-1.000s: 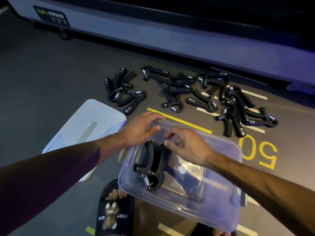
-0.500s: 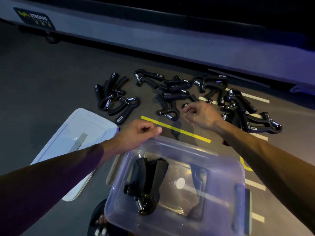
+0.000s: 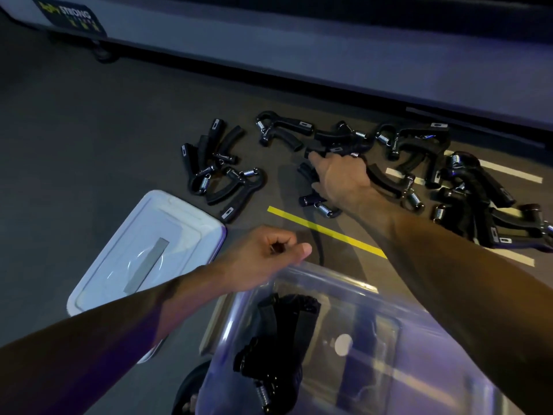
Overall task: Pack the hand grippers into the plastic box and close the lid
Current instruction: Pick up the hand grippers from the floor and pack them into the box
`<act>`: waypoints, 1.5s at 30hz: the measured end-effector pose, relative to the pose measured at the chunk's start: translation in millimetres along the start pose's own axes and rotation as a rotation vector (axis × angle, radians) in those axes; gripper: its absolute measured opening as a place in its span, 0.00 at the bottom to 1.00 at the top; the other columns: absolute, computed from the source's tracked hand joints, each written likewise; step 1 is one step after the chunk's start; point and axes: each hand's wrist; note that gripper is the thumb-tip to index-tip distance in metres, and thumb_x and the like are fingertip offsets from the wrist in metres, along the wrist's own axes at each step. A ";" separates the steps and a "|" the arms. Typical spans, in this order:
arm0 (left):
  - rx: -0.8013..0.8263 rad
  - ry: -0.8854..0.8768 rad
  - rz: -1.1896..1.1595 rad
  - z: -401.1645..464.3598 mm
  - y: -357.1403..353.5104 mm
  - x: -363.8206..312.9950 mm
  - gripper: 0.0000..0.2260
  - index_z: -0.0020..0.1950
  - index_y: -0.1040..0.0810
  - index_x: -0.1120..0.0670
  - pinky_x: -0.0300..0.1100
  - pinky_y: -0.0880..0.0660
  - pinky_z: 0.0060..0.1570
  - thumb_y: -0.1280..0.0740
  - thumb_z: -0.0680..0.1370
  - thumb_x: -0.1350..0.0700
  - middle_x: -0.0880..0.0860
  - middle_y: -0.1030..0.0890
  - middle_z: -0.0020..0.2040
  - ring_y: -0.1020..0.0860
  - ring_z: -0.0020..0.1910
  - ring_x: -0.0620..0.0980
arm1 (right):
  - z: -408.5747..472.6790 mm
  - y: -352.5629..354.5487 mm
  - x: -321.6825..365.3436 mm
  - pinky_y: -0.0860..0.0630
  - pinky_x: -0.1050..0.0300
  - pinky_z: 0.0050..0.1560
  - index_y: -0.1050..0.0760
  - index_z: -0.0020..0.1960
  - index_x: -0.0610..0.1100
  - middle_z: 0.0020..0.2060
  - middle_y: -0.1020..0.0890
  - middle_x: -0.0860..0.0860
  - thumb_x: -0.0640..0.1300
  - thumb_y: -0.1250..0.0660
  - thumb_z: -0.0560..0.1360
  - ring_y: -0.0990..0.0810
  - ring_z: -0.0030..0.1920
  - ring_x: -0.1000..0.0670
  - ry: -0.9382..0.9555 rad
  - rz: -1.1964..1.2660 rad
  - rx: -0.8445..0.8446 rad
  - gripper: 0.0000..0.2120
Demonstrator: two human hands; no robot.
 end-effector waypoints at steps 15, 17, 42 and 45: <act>-0.046 -0.044 0.235 -9.5 0.9 -16.2 0.23 0.32 0.37 0.55 0.40 0.40 0.31 0.36 0.83 0.48 0.47 0.39 0.29 0.40 0.29 0.43 | -127.1 112.5 -57.1 0.21 0.45 0.44 0.27 0.63 0.49 0.55 0.17 0.48 0.55 0.40 0.77 0.17 0.49 0.39 0.155 0.143 -0.358 0.18; -0.055 -0.077 0.483 -13.1 1.0 -18.6 0.24 0.35 0.35 0.57 0.45 0.33 0.36 0.43 0.83 0.41 0.49 0.34 0.30 0.33 0.31 0.46 | -157.4 140.0 -60.5 0.21 0.47 0.40 0.25 0.61 0.48 0.52 0.16 0.48 0.56 0.42 0.76 0.16 0.46 0.41 0.254 0.076 -0.401 0.19; -0.092 -0.375 0.735 -71.4 1.8 11.4 0.23 0.81 0.40 0.55 0.52 0.40 0.76 0.48 0.86 0.52 0.51 0.39 0.81 0.42 0.80 0.49 | -238.3 15.2 33.6 0.24 0.58 0.30 0.20 0.53 0.41 0.31 0.21 0.50 0.34 0.35 0.79 0.21 0.30 0.48 0.107 1.270 0.315 0.07; -0.095 -0.377 0.705 -71.7 1.9 11.4 0.23 0.81 0.40 0.56 0.49 0.40 0.76 0.48 0.86 0.52 0.51 0.39 0.81 0.41 0.80 0.47 | -234.1 8.4 34.1 0.23 0.58 0.31 0.20 0.53 0.43 0.34 0.20 0.41 0.35 0.34 0.79 0.20 0.31 0.47 0.105 1.271 0.342 0.07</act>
Point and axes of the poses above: each hand's wrist, its own z-axis towards the middle knuckle, its own y-axis out of the back of the hand, x = y × z
